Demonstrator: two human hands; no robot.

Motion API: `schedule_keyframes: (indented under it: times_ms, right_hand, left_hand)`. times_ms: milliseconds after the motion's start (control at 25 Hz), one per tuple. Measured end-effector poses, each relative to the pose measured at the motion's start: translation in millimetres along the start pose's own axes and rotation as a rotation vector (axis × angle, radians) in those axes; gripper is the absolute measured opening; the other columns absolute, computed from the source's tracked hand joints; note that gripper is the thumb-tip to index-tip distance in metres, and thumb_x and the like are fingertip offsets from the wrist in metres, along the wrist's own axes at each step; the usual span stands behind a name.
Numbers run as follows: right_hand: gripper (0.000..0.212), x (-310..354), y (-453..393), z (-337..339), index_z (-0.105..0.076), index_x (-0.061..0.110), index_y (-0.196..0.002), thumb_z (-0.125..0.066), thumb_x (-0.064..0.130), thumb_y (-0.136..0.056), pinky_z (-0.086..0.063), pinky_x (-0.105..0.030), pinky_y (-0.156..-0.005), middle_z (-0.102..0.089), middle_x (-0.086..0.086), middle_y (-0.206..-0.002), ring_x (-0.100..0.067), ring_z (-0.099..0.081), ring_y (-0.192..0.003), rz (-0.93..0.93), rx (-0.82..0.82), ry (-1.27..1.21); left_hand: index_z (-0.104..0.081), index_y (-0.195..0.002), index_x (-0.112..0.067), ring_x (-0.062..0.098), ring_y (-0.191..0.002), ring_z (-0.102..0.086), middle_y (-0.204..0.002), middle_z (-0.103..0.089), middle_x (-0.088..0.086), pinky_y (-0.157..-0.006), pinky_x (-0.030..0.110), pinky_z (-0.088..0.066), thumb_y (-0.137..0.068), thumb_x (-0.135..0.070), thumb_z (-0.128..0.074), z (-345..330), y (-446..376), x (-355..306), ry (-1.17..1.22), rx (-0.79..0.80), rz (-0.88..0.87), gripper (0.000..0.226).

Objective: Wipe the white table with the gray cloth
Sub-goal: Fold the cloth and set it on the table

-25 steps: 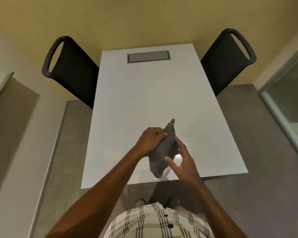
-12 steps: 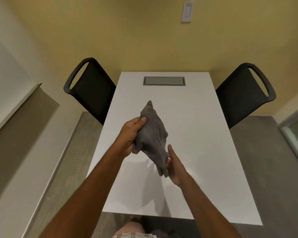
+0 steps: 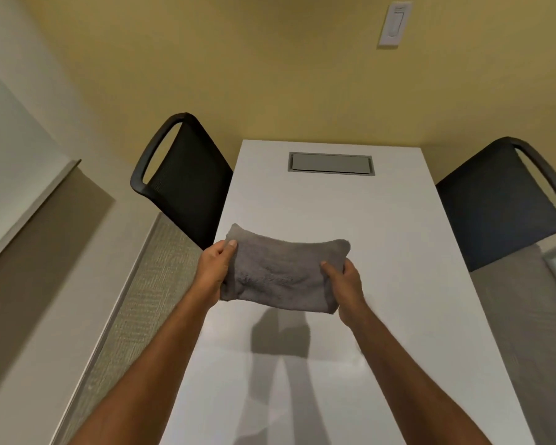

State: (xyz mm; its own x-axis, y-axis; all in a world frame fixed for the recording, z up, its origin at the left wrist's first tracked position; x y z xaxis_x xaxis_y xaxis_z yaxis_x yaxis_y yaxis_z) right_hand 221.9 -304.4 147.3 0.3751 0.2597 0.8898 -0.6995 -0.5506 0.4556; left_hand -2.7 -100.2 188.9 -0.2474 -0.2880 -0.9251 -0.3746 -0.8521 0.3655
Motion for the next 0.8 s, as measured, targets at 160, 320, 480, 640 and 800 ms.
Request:
schedule_keyframes:
  times_ms: [160,320,480,640,800]
  right_hand:
    - [0.027,18.4,-50.0,-28.6,-0.064,0.022,-0.126,-0.064,0.018,-0.1,-0.051,-0.017,-0.065,-0.073,0.003,-0.115,-0.013,-0.07,-0.1,0.04,0.012,0.174]
    - [0.031,18.8,-104.2,-54.4,-0.061,0.013,-0.132,-0.062,0.007,-0.101,-0.055,-0.028,-0.079,-0.071,-0.006,-0.125,-0.026,-0.068,-0.113,0.056,-0.004,0.303]
    - [0.032,10.4,-156.3,-80.8,-0.059,0.009,-0.135,-0.062,0.008,-0.103,-0.058,-0.039,-0.093,-0.069,-0.01,-0.131,-0.029,-0.066,-0.117,0.034,-0.019,0.362]
    - [0.034,-5.9,-209.9,-107.4,-0.058,0.007,-0.137,-0.063,0.01,-0.103,-0.058,-0.046,-0.101,-0.067,-0.012,-0.134,-0.032,-0.065,-0.123,0.046,-0.017,0.433]
    - [0.06,-37.4,-237.0,-125.4,-0.043,0.019,-0.154,-0.069,0.02,-0.1,-0.053,-0.042,-0.108,-0.056,-0.005,-0.152,-0.026,-0.059,-0.133,-0.01,-0.002,0.485]
  left_hand:
    - [-0.07,-0.1,-0.019,0.022,-0.097,-0.067,-0.103,-0.072,0.002,-0.077,0.034,-0.054,-0.11,-0.035,-0.05,15.5,-71.4,12.1,-0.084,-0.008,-0.003,0.027]
    - [-0.068,-0.105,-0.022,0.02,-0.102,-0.064,-0.106,-0.068,-0.002,-0.077,0.032,-0.051,-0.111,-0.029,-0.046,15.4,-145.9,27.8,-0.142,0.028,0.014,0.025]
    - [-0.067,-0.114,-0.019,0.024,-0.108,-0.063,-0.107,-0.066,-0.003,-0.085,0.036,-0.052,-0.111,-0.03,-0.044,13.6,-210.0,51.0,-0.193,-0.007,0.035,0.026]
    - [-0.061,-0.104,-0.02,0.033,-0.109,-0.063,-0.099,-0.061,-0.003,-0.085,0.037,-0.048,-0.111,-0.032,-0.043,19.9,-259.3,77.2,-0.291,-0.126,0.031,0.023]
    - [-0.055,-0.144,-0.019,0.031,-0.128,-0.057,-0.141,-0.055,0.01,-0.094,0.039,-0.049,-0.109,-0.033,-0.05,34.4,-272.4,104.7,-0.504,-0.245,0.046,0.038]
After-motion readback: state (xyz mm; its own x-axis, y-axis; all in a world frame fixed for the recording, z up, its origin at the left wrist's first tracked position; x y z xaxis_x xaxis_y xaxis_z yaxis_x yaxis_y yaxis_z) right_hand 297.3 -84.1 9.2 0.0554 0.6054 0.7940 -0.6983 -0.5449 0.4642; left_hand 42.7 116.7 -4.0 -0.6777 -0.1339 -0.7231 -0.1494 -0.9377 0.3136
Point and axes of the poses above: each hand's wrist, its own y-axis away from the middle knuckle, its own z-axis out of the back of the hand, x = y × z, the point moved 7 cm from there along -y, towards the middle knuckle
